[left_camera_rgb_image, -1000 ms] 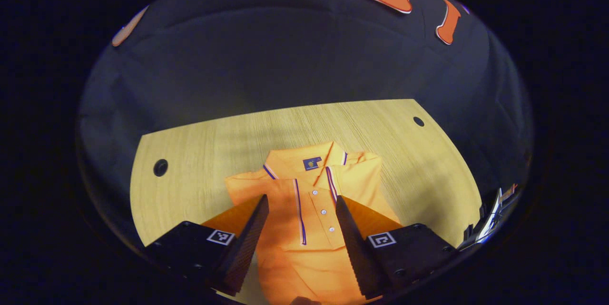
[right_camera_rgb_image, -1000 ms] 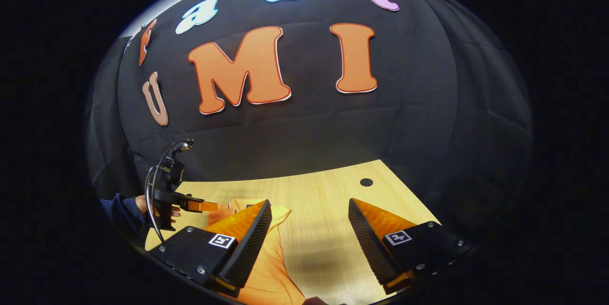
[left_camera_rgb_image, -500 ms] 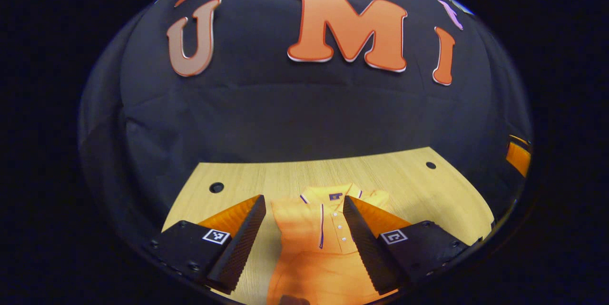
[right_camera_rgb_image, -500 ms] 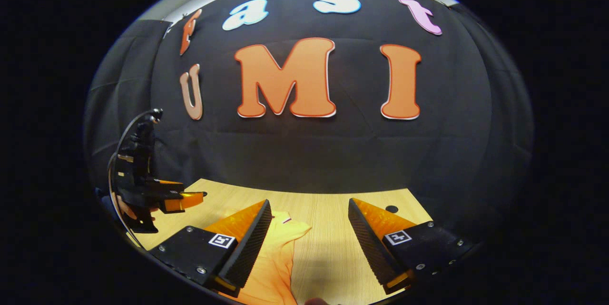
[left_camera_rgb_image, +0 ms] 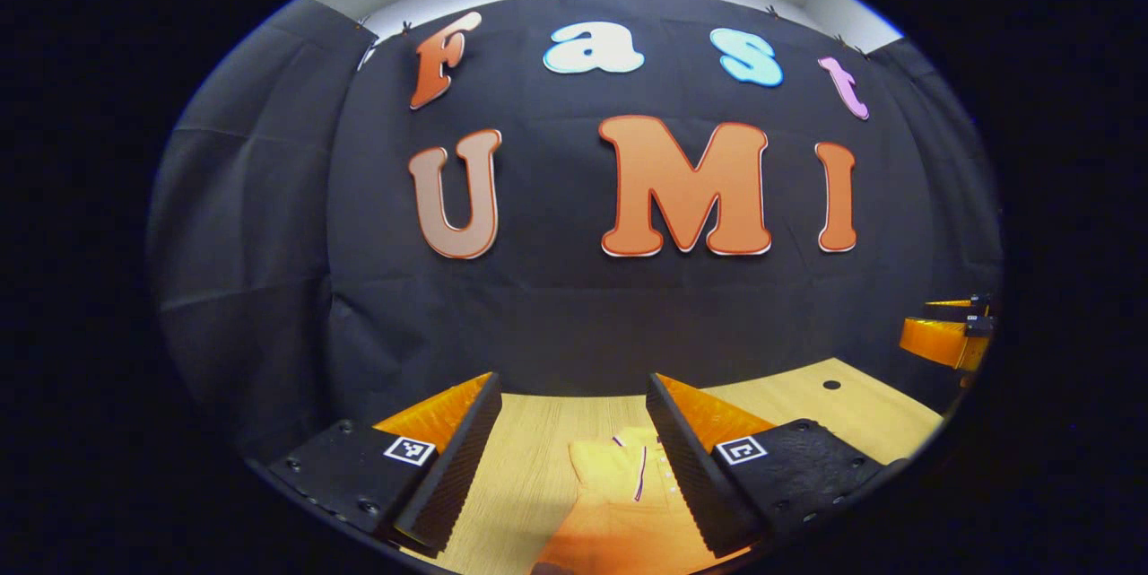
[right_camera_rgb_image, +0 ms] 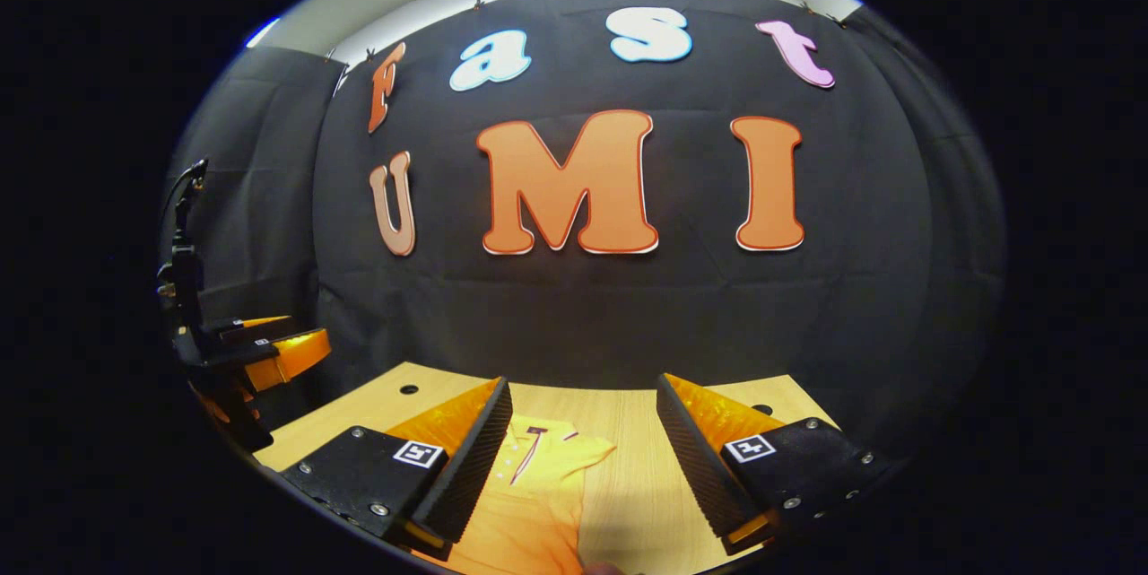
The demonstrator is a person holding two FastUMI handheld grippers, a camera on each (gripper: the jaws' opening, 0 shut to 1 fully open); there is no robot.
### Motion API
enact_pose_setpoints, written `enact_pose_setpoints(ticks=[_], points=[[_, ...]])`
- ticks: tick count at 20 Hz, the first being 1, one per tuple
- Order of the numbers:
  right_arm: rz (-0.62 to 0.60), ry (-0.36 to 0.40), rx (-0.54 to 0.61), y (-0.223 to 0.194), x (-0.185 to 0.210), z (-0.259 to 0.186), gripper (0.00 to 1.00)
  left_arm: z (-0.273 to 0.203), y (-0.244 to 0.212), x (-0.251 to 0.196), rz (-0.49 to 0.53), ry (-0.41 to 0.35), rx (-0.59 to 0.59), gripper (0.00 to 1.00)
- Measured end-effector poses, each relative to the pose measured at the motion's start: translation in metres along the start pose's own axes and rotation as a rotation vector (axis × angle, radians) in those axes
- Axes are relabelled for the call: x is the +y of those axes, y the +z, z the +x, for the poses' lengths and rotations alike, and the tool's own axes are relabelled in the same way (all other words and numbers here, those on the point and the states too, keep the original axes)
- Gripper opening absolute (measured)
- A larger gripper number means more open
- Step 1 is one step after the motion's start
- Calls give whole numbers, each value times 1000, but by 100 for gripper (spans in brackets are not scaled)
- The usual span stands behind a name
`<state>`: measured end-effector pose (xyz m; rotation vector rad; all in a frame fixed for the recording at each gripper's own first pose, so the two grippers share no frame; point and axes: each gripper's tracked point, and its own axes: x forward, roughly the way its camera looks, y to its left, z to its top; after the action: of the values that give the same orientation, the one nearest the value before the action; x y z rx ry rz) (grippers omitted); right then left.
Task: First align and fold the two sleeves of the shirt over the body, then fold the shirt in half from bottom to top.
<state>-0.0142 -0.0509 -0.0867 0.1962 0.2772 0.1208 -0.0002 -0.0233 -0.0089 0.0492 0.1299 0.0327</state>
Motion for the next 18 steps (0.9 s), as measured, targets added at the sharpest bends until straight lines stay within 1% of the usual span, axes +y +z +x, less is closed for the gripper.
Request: enact_pose_setpoints(ticks=[2,4,7,9,12,14,16,18], points=[[-1,-11,-47,7,8,-14,98,-19,4,4,3,-1,-20,98],[-12,-24,-64,8,15,-30,98,-43,15,23,19,9,-59,97],[-22,-44,-48,-1,27,-53,98,-77,25,39,21,10,-109,97],[-43,-59,-17,-13,30,-66,98,-94,19,40,14,-13,-100,97],[-57,-83,68,-41,30,-86,98,-108,-14,44,14,-39,-11,97],[-54,-95,144,-62,30,-99,98,-117,-39,46,21,-50,67,97],[-55,-117,221,-85,26,-114,98,-126,-65,44,19,-87,156,98],[-47,-127,299,-109,24,-130,98,-133,-95,47,28,-102,244,98]])
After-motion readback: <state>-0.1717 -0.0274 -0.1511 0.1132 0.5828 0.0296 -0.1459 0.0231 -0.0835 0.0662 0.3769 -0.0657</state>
